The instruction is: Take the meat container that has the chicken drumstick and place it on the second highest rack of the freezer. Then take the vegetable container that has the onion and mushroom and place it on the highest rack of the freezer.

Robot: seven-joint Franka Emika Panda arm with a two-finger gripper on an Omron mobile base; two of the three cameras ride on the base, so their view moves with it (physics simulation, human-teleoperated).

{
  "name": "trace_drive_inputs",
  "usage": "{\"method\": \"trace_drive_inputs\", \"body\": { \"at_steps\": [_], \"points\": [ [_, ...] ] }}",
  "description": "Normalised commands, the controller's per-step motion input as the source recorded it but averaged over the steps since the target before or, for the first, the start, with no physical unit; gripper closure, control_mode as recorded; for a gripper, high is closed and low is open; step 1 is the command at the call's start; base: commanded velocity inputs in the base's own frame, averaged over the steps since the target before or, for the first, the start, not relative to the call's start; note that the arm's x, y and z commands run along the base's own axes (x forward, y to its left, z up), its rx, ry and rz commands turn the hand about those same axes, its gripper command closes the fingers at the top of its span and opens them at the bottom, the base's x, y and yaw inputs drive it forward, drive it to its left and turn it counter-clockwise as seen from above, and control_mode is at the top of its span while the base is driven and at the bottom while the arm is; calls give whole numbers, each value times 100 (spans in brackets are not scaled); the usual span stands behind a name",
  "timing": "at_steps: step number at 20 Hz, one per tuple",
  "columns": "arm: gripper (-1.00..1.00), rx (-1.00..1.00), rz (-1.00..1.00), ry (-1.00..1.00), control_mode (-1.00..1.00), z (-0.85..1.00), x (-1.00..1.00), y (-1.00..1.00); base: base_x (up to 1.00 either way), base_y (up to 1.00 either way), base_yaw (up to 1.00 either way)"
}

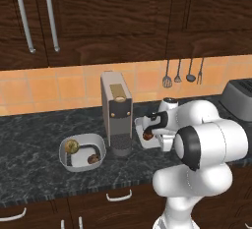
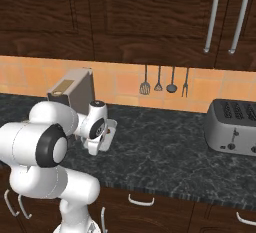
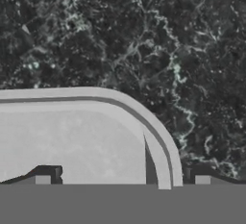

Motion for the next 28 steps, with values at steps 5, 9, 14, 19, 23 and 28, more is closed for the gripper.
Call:
{"method": "trace_drive_inputs", "body": {
  "at_steps": [5, 9, 14, 19, 23, 28],
  "points": [
    [-100, 0, -1, -3, -100, -20, 0, 1, 0, 0, 0],
    [-100, 0, 0, 0, -100, 0, 0, 0, 0, 0, 0],
    [100, 0, 0, 0, -100, 0, 0, 0, 0, 0, 0],
    [100, 0, 0, 0, -100, 0, 0, 0, 0, 0, 0],
    [100, 0, 0, 0, -100, 0, 0, 0, 0, 0, 0],
    [100, 0, 0, 1, -100, 18, 0, -10, 0, 0, 0]
  ]
}}
